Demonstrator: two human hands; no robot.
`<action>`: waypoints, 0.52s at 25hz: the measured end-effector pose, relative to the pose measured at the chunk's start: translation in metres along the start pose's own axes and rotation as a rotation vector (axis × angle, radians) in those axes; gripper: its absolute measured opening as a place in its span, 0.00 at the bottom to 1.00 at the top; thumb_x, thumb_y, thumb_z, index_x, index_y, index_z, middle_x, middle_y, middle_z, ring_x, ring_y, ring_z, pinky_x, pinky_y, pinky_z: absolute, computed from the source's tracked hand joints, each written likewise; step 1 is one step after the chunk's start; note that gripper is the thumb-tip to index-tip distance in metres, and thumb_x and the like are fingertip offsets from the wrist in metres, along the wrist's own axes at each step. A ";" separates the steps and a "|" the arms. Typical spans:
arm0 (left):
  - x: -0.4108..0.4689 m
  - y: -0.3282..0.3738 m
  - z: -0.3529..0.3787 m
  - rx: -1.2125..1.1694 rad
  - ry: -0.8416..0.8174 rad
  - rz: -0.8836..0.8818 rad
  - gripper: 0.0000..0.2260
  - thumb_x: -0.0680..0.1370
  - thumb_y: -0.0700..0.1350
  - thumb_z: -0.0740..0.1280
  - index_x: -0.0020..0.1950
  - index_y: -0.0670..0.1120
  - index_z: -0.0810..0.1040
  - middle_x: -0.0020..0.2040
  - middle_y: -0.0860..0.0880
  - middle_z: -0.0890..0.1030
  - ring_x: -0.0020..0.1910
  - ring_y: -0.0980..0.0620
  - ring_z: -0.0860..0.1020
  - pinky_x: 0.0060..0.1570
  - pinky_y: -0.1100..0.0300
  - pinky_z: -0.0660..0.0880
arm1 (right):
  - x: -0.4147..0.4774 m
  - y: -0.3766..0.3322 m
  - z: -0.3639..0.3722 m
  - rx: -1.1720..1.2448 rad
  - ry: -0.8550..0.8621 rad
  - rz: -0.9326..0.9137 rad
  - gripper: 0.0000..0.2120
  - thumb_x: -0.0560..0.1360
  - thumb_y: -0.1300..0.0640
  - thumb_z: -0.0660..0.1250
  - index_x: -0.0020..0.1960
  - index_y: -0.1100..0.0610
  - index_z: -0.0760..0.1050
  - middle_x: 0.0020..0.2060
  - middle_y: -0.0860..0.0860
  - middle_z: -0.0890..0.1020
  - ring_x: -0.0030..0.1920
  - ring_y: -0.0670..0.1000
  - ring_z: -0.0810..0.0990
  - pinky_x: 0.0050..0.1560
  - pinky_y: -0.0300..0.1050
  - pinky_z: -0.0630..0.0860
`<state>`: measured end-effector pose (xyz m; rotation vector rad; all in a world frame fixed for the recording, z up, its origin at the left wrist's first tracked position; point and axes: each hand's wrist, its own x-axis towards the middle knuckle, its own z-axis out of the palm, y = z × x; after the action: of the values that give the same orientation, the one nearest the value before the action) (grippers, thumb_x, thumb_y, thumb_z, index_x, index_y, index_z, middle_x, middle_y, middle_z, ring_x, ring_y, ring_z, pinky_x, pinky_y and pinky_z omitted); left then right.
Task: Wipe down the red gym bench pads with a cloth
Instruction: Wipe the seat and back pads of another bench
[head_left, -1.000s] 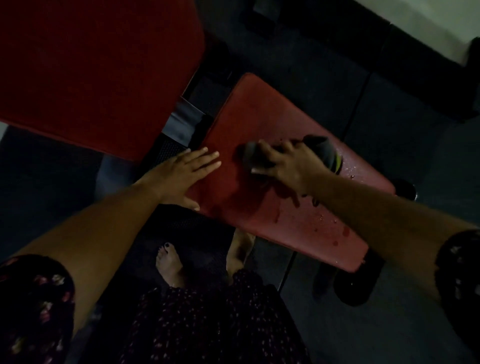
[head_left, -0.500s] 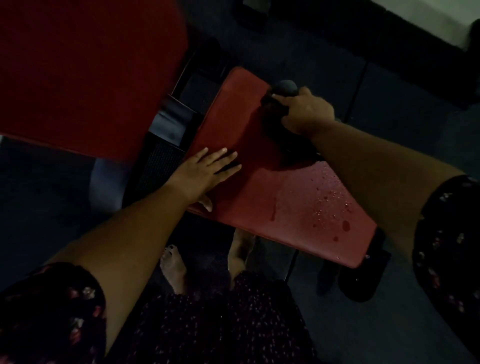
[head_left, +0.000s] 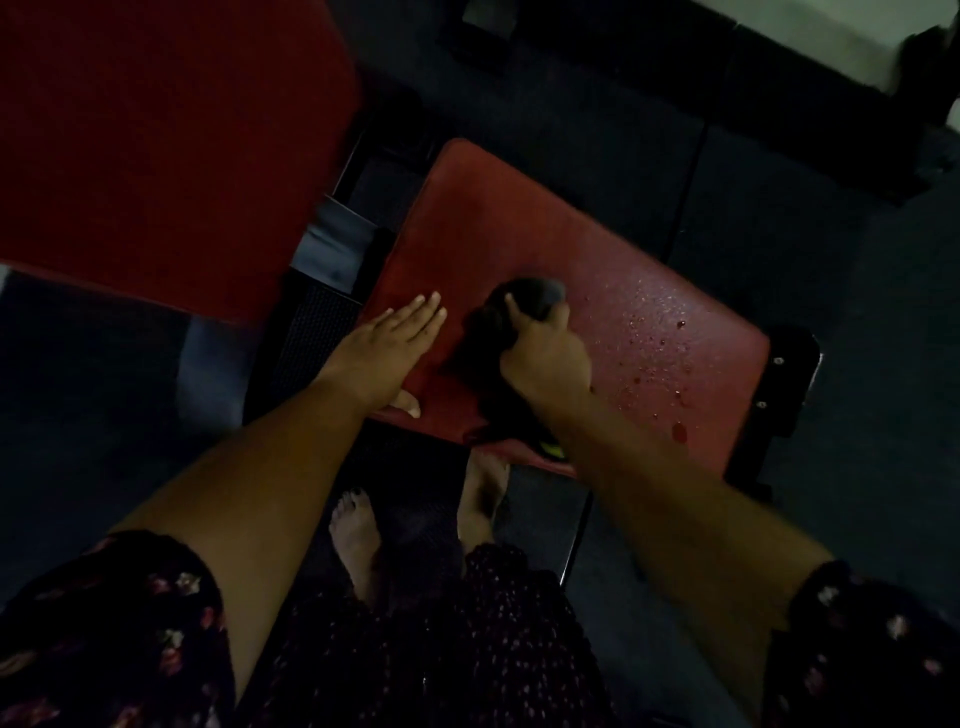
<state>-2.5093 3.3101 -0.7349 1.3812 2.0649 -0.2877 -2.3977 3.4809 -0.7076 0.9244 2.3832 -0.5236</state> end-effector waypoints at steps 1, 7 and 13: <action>-0.002 0.002 0.001 -0.019 -0.009 -0.008 0.57 0.69 0.63 0.72 0.78 0.44 0.34 0.78 0.45 0.32 0.78 0.48 0.38 0.76 0.54 0.43 | -0.021 0.000 0.016 -0.024 0.000 -0.015 0.31 0.78 0.56 0.59 0.77 0.39 0.54 0.72 0.62 0.56 0.55 0.67 0.77 0.51 0.55 0.77; -0.007 0.006 -0.008 -0.101 0.042 0.039 0.45 0.76 0.61 0.65 0.79 0.50 0.37 0.79 0.51 0.37 0.79 0.49 0.39 0.76 0.52 0.43 | -0.115 0.007 0.079 -0.229 -0.209 -0.150 0.35 0.80 0.52 0.60 0.78 0.40 0.43 0.76 0.63 0.42 0.59 0.65 0.71 0.55 0.57 0.75; 0.009 0.024 -0.019 -0.101 0.138 0.068 0.41 0.78 0.60 0.63 0.79 0.52 0.39 0.79 0.52 0.36 0.79 0.49 0.39 0.76 0.51 0.44 | -0.105 0.056 0.045 -0.501 -0.187 -0.450 0.29 0.81 0.49 0.59 0.77 0.39 0.49 0.76 0.60 0.45 0.61 0.64 0.68 0.51 0.54 0.74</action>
<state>-2.4974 3.3362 -0.7219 1.4419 2.1068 -0.0596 -2.2771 3.4434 -0.6898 0.1141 2.3790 -0.1413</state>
